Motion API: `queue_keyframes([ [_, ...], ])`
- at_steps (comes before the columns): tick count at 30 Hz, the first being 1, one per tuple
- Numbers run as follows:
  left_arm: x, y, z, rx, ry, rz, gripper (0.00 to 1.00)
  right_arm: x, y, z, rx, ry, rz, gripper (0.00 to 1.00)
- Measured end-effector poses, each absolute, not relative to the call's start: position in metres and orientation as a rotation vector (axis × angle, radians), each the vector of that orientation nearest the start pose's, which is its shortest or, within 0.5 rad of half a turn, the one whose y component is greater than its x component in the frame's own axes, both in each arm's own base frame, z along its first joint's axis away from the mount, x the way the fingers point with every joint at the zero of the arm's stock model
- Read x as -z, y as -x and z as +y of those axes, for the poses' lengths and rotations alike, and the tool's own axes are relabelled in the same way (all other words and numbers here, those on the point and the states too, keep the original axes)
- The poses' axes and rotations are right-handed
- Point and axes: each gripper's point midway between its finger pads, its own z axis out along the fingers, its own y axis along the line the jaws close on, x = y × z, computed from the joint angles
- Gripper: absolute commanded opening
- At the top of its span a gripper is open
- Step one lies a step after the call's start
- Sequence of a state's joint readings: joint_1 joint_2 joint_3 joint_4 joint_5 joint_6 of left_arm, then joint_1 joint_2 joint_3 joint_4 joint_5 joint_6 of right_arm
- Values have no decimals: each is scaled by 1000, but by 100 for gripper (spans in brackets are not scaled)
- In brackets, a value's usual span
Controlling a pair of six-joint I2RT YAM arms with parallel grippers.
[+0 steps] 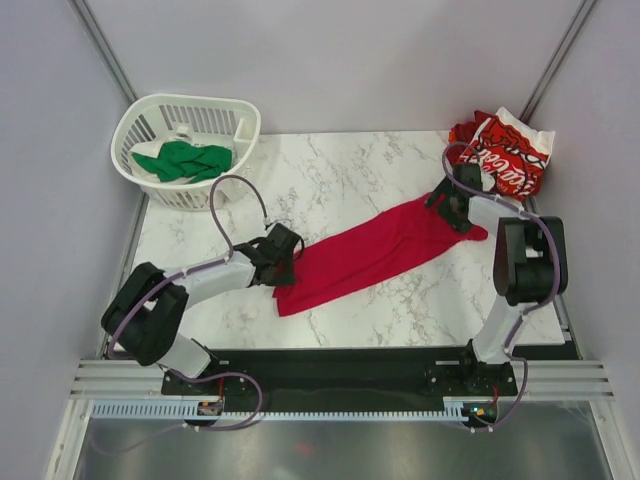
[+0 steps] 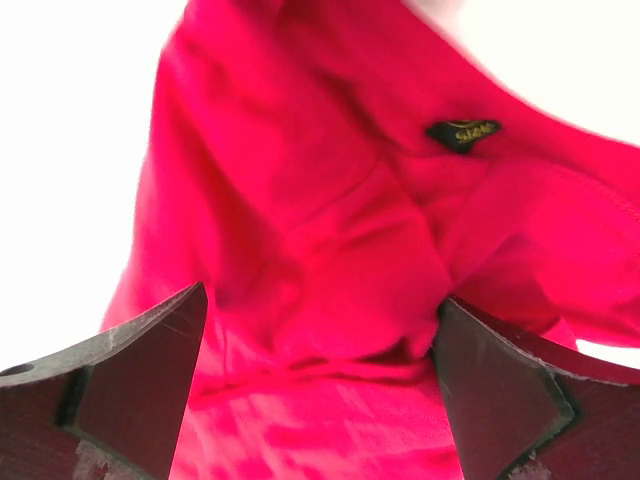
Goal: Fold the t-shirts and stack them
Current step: Fold the tshirt
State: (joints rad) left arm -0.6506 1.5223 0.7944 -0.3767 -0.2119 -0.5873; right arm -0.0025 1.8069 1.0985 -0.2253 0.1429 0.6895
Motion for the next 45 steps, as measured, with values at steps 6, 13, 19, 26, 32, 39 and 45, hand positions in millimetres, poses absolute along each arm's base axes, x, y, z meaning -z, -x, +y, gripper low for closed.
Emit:
queue_keyframes([
  [6, -20, -204, -199, 303, 12, 2651, 35, -41, -554, 81, -271, -734, 2281, 98],
  [13, -23, -125, -274, 499, -144, 2762, 43, -57, -657, 240, -731, -324, 2161, 98],
  [19, -46, -87, -319, 627, -214, 2803, 59, -56, -649, 269, -823, -134, 2152, 98],
  [26, -97, -74, -331, 776, -208, 2744, 75, -91, -650, 245, -736, -53, 2115, 98],
  [32, -153, -75, -332, 826, -214, 2607, 74, -167, -633, 233, -713, -12, 2033, 98],
  [39, -134, -83, -276, 693, -142, 2553, 64, -234, -502, 184, -614, -90, 2045, 98],
  [45, -73, -86, -224, 425, -122, 2588, 65, -226, -359, 160, -657, -122, 2051, 98],
])
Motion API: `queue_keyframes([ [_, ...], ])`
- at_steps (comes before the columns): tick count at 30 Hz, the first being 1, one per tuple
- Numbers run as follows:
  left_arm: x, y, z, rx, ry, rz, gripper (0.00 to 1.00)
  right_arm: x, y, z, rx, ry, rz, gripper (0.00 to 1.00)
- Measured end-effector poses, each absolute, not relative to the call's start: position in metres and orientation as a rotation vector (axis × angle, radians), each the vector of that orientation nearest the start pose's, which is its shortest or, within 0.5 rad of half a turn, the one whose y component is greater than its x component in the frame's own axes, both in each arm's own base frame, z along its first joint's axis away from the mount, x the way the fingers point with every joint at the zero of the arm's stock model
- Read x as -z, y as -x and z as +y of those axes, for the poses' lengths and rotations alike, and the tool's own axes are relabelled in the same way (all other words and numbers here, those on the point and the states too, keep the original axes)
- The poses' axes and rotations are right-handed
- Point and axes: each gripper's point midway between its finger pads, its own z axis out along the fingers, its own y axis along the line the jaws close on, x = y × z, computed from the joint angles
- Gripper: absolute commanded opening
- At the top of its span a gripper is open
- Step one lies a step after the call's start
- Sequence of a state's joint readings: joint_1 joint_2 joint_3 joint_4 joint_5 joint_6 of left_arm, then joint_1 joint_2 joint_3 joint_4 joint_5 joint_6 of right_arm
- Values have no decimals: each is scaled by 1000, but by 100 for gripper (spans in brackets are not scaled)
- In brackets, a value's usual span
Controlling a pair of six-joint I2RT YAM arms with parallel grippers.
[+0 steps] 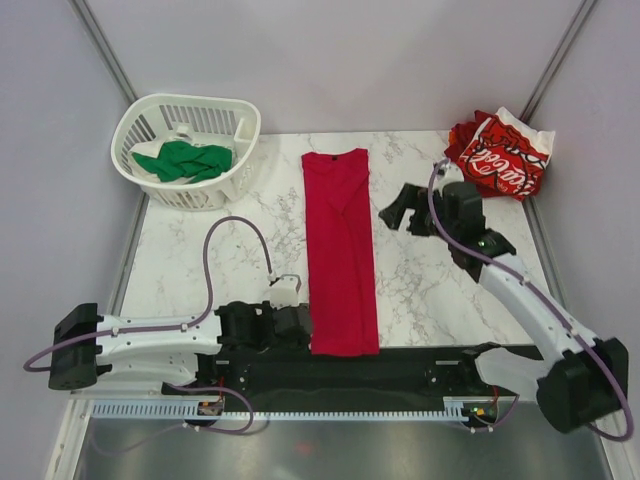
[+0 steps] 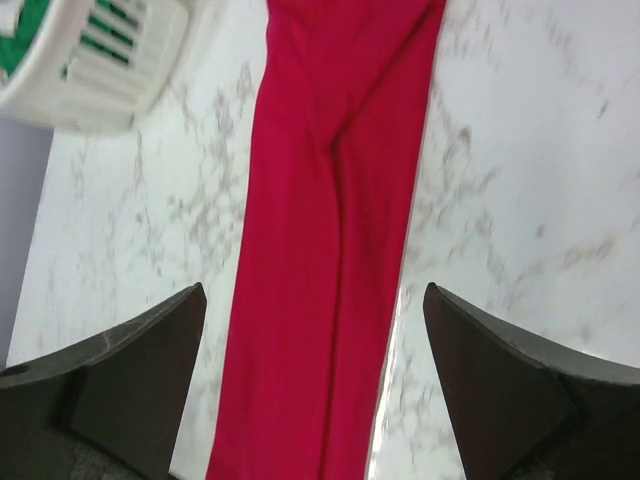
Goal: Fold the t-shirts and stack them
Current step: Fold the tshirt
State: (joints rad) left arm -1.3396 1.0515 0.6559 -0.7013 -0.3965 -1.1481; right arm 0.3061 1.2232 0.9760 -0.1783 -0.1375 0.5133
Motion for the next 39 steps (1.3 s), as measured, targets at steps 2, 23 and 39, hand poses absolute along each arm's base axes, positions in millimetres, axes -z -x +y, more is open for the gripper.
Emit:
queue_keyframes([
  [2, -66, -89, -218, 397, -120, 2578, 66, -205, -318, 166, -686, -90, 2098, 97],
  [23, -20, -96, -255, 421, -51, 2570, 48, -116, -189, 165, -745, -6, 2376, 91],
  [39, -37, -73, -266, 534, -22, 2589, 62, -44, -64, 206, -774, 172, 2662, 67],
])
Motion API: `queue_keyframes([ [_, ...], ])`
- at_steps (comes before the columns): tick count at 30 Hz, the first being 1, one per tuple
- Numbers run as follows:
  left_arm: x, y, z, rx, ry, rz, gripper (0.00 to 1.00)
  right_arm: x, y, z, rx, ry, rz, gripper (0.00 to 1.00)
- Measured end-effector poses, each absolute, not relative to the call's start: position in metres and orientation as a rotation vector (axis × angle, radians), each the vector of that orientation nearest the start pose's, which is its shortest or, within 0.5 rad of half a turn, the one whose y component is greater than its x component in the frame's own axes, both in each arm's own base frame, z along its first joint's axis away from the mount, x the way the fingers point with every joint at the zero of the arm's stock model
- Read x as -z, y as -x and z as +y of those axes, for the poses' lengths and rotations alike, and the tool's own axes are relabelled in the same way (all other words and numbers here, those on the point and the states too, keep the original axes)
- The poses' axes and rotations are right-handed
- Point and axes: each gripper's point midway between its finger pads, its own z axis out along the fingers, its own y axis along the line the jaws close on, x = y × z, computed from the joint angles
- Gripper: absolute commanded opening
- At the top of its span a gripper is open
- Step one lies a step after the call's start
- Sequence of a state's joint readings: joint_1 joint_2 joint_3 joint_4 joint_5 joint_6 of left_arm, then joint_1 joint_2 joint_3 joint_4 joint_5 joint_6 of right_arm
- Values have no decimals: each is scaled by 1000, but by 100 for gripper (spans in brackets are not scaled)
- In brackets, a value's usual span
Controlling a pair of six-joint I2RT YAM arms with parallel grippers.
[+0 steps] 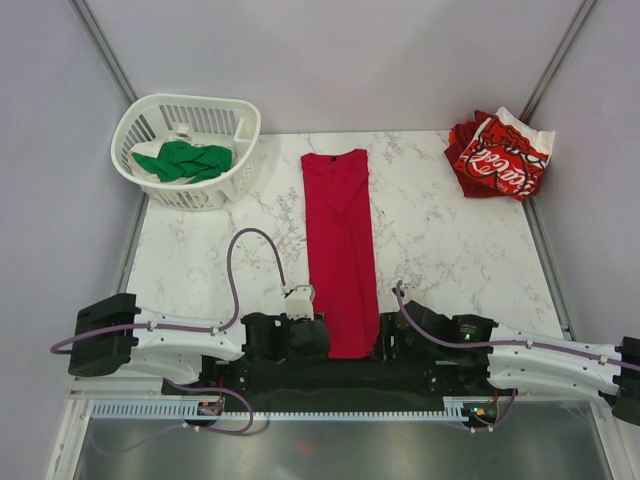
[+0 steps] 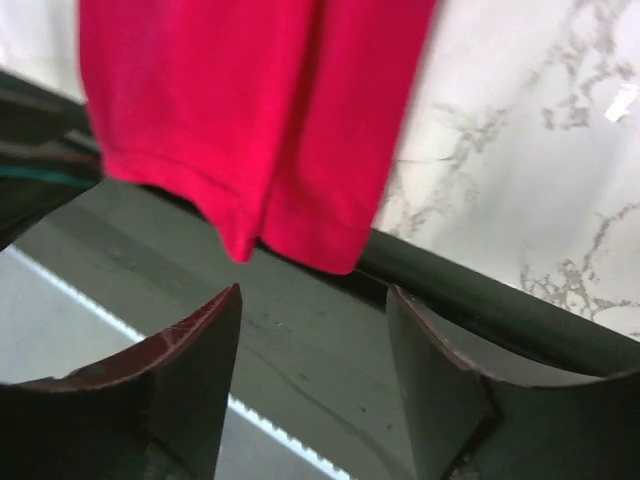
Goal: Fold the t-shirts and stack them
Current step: Fold the tshirt
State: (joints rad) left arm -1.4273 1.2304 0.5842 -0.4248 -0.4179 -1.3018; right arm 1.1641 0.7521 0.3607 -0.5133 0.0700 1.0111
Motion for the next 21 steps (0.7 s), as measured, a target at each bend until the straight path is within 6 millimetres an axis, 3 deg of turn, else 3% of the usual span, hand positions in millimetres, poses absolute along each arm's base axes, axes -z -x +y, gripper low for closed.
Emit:
queue_keyframes([
  [7, -41, -70, -266, 557, 2, 2593, 61, -23, -73, 192, -669, 45, 2653, 62],
  [16, -41, -63, -268, 571, 8, 2602, 61, -20, -83, 205, -738, -45, 2594, 52],
  [20, -40, -60, -268, 576, 20, 2608, 60, -20, -83, 210, -763, -52, 2588, 42],
  [21, -38, -60, -267, 572, 22, 2611, 60, -20, -83, 210, -764, -56, 2589, 34],
])
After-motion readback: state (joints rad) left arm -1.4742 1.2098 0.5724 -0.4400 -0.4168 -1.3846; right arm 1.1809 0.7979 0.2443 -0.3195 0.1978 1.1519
